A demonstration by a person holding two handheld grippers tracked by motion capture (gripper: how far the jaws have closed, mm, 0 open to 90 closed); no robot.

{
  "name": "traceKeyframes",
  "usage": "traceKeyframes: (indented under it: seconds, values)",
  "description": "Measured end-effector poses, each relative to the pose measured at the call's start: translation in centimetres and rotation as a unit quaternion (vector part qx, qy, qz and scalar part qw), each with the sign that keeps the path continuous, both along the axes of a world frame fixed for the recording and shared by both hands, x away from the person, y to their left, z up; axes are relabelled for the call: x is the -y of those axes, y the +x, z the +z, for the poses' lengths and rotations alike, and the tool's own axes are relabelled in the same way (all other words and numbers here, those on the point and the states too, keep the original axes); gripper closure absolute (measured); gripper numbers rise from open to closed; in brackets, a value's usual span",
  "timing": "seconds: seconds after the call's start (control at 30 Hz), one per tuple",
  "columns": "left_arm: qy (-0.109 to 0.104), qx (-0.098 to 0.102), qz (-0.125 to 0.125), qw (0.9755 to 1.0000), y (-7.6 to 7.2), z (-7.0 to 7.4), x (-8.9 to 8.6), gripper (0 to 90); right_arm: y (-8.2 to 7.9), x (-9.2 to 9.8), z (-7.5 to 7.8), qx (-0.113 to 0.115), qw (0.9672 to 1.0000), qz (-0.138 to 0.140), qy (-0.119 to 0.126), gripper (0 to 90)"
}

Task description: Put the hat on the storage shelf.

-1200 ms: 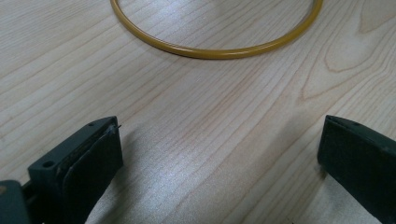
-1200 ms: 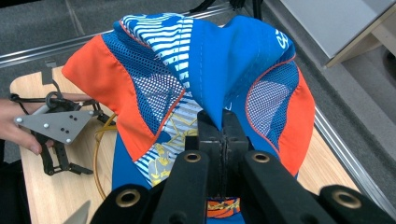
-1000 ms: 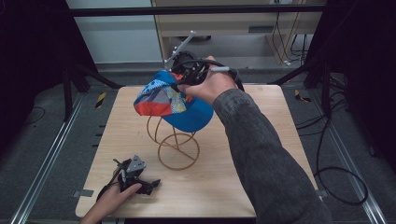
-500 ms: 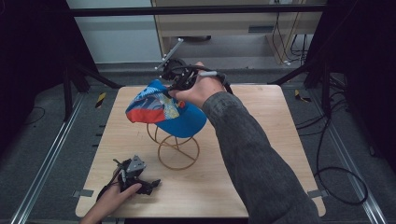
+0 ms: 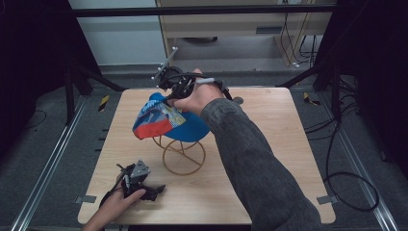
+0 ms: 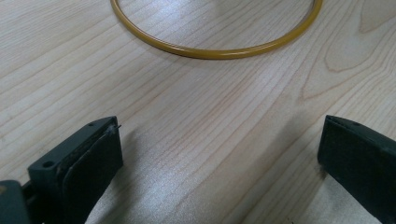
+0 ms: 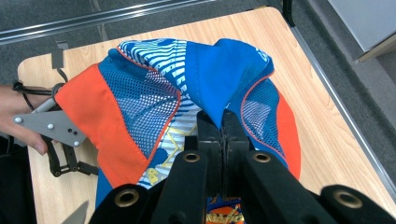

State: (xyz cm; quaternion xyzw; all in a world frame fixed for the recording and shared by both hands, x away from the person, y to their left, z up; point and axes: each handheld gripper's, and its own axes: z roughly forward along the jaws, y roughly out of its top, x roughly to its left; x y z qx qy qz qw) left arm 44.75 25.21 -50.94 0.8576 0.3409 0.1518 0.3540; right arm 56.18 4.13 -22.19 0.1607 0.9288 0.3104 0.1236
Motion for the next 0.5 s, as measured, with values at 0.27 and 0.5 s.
traceKeyframes:
  seconds: [0.27,0.5]
  values:
    - [0.000,0.000,0.000,1.0000,0.00,0.00,0.00,0.0,-0.09,0.13,-0.10,-0.004,1.0000,0.002,0.009,89.1]
    - [0.000,0.000,0.001,1.0000,-0.04,0.00,0.00,0.0,-0.29,-0.23,-0.56,-0.007,0.9999,0.010,0.010,88.6]
